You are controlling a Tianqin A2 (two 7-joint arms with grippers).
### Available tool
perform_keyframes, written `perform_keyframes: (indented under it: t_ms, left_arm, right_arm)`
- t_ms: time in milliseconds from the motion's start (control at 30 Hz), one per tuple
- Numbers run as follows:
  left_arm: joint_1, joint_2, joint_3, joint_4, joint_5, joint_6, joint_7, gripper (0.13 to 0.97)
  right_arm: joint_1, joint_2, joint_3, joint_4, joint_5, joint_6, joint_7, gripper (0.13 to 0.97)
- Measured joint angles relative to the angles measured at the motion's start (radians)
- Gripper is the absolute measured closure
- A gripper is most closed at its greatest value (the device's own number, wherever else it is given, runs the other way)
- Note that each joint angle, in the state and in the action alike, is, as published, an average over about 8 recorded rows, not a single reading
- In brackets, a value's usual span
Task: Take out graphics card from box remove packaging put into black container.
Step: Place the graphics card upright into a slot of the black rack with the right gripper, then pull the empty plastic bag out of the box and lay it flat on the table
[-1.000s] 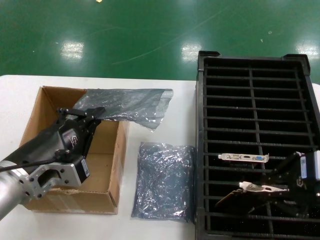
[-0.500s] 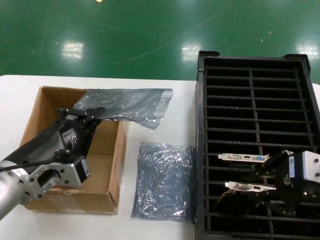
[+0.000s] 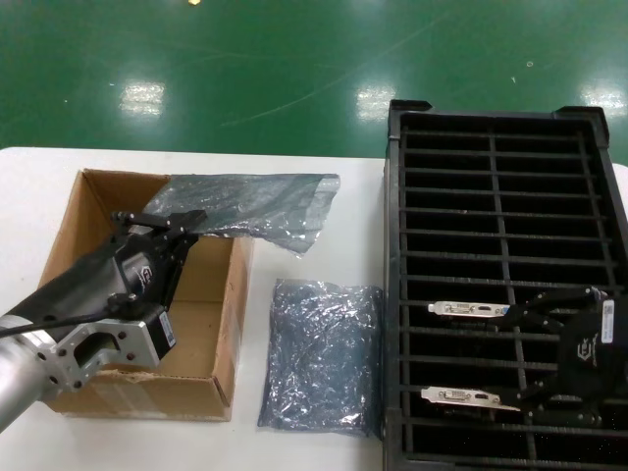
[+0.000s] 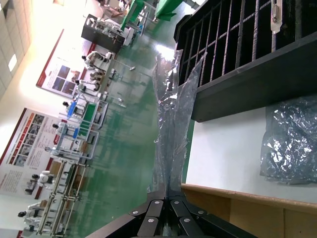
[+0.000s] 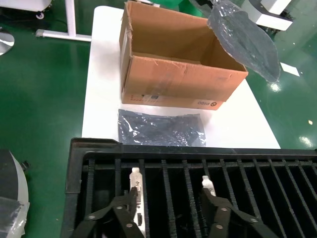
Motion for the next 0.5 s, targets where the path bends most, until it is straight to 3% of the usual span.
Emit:
perform_keyframes:
  t_ms: [133,300,500]
  left_arm:
    - [0.0,0.0,0.0,0.0,0.0,0.0,0.0,0.957]
    - [0.0,0.0,0.0,0.0,0.0,0.0,0.0,0.957]
    - [0.0,0.0,0.0,0.0,0.0,0.0,0.0,0.957]
  right_arm:
    - [-0.018,0.006,0.008,0.007,0.007,0.017,0.009,0.688]
    - [-0.04,-0.018,0.027,-0.002,-0.013,0.077,0.042,0.561]
    - [-0.126,-0.109,0.106,-0.038,-0.084,0.261,0.131,0.439]
